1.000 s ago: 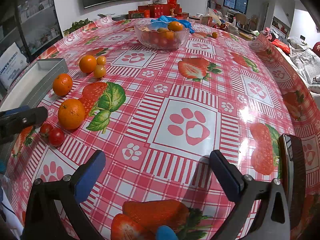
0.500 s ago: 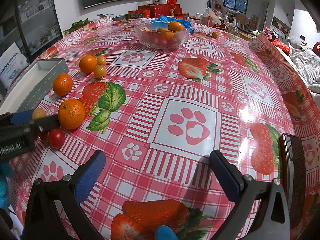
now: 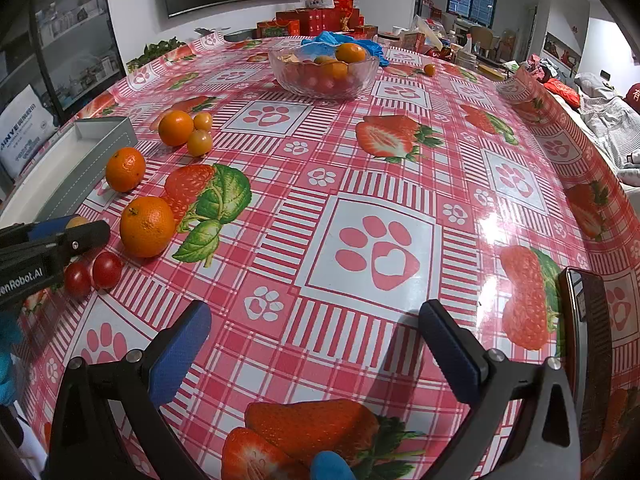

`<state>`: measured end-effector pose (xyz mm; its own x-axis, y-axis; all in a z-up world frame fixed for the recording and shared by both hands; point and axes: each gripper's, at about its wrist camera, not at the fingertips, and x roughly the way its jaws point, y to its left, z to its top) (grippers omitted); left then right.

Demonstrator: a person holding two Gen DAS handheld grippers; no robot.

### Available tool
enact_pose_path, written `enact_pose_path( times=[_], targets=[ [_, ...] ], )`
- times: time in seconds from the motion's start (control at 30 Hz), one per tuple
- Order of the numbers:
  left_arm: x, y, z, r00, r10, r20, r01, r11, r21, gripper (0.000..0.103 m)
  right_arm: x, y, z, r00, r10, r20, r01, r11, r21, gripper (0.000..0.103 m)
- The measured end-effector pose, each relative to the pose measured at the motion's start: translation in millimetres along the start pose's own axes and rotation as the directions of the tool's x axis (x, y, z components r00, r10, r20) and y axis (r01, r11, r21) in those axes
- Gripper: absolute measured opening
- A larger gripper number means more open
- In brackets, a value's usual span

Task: Organize fruits
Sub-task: 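Close the left gripper on the tan round fruit and lift it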

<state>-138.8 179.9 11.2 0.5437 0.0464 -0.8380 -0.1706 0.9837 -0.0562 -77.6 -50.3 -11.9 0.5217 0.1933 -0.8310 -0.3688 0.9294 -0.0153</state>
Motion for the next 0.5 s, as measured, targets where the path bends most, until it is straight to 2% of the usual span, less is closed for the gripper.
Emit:
enact_pose_path(
  times=[0.17, 0.3, 0.5],
  targets=[
    [-1.9, -7.2, -3.7, 1.000, 0.014, 0.002, -0.014, 0.999, 0.034, 0.043, 0.0, 0.0, 0.3, 1.000, 0.000, 0.000, 0.000, 1.000, 0.000, 0.103],
    [-3.3, -10.0, -4.8, 1.000, 0.009, 0.008, -0.010, 0.998, 0.054, 0.027, 0.0, 0.1, 0.3, 1.000, 0.000, 0.000, 0.000, 1.000, 0.000, 0.103],
    [-5.4, -2.4, -4.6, 1.000, -0.026, 0.001, 0.026, 0.999, 0.025, 0.027, -0.1, 0.3, -0.2, 1.000, 0.000, 0.000, 0.000, 1.000, 0.000, 0.103]
  ],
)
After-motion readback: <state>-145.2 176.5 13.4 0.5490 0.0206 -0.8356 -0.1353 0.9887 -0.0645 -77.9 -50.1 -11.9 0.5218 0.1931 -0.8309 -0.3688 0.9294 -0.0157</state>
